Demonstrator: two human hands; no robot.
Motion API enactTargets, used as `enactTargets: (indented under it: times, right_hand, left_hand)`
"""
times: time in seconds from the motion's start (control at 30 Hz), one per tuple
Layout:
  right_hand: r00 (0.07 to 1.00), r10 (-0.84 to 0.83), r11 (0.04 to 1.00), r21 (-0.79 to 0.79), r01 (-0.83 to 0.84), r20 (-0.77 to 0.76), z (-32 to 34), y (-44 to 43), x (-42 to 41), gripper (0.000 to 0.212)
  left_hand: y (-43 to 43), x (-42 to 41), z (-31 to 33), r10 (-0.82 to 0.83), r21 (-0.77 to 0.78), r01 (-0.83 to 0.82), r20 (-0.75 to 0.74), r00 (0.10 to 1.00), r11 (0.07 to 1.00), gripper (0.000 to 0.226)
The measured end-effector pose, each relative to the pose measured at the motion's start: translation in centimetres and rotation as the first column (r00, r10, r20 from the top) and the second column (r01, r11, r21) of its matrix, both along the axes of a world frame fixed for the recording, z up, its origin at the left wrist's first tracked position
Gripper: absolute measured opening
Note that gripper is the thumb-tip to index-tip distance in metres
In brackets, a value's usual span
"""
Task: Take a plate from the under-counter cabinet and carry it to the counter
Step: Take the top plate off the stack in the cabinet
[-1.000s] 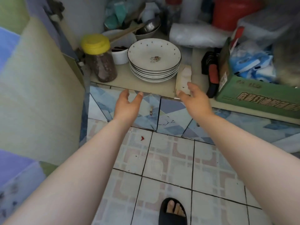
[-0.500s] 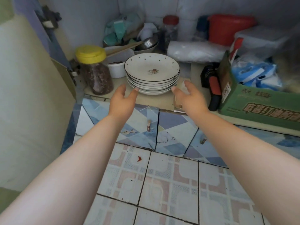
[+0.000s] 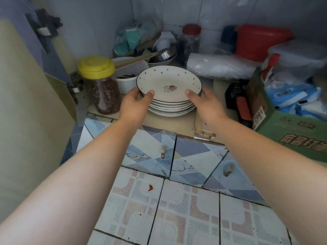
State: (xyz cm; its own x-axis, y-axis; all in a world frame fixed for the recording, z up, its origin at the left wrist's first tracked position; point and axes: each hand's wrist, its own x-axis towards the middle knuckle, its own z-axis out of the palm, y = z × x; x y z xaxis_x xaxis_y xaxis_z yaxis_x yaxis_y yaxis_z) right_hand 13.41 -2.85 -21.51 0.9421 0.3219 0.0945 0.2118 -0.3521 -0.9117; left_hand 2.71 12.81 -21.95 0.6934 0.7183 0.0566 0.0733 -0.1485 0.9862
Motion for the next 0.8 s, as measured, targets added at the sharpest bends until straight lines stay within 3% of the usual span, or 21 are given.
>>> enactTargets:
  times: [0.17, 0.37, 0.53, 0.8]
  right_hand:
    - [1.000, -0.013, 1.000, 0.011, 0.013, -0.005, -0.3, 0.8, 0.5, 0.048]
    - [0.994, -0.075, 0.997, 0.001, 0.075, -0.081, -1.0, 1.2, 1.1, 0.047]
    - [0.999, -0.035, 0.999, 0.001, 0.035, -0.011, -1.4, 1.1, 1.0, 0.041]
    - [0.996, -0.023, 0.985, -0.167, 0.036, 0.083, -1.8, 1.6, 1.7, 0.049]
  left_hand:
    - [0.5, 0.8, 0.0, 0.018, -0.055, -0.019, -0.018, 1.000, 0.998, 0.044]
    - [0.9, 1.3, -0.4, 0.037, 0.012, -0.037, -0.048, 0.998, 0.999, 0.041]
    - [0.7, 1.7, -0.1, 0.052, 0.010, -0.051, -0.082, 0.995, 0.999, 0.038]
    - [0.6, 1.7, -0.1, 0.068, -0.015, -0.069, -0.057, 0.996, 0.997, 0.036]
